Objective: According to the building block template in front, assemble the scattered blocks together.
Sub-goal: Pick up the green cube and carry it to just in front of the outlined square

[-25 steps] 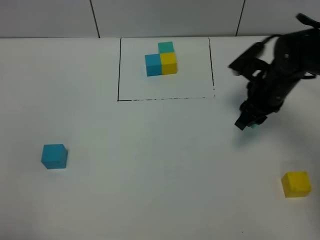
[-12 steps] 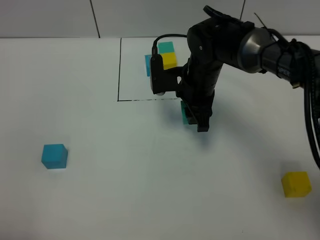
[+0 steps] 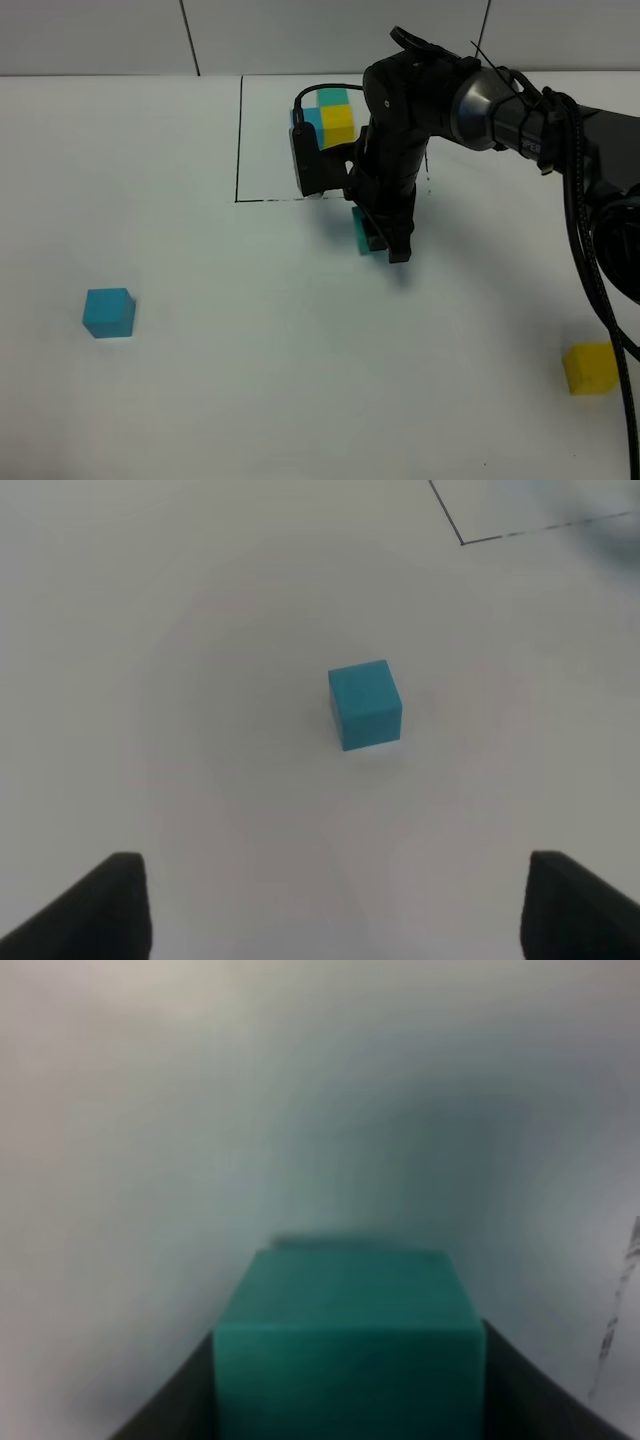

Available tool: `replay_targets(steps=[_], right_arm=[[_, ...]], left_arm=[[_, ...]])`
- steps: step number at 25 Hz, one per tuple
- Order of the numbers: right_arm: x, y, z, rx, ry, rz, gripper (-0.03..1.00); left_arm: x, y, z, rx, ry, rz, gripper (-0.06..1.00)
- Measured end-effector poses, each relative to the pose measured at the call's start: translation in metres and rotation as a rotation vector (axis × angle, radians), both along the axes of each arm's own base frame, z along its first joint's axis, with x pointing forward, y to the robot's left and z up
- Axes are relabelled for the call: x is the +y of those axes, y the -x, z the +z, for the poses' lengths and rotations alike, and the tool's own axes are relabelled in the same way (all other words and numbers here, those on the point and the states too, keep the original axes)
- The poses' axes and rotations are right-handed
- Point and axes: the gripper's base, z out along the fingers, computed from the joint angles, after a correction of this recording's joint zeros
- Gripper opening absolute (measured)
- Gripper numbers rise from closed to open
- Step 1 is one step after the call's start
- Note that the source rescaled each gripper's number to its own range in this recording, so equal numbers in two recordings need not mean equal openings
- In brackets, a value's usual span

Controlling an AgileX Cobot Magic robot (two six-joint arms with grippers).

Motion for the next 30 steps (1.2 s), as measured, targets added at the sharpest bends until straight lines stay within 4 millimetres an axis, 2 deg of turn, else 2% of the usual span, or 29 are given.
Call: replay_targets(steps=[6, 13, 30], right_arm=[[-0.006, -0.007, -0.003, 0.03, -0.052, -0.045, 0.01], [-0.014, -0.012, -0.017, 0.069, -0.066, -0.075, 0.01], [-0.015, -0.014, -0.018, 0.085, -0.088, -0.173, 0.01]], left_arm=[[0.0, 0.0, 0.0, 0.0, 0.0, 0.0, 0.86], [0.0, 0.0, 0.0, 0.0, 0.0, 0.0, 0.86], [0.0, 0.0, 0.0, 0.0, 0.0, 0.0, 0.86]])
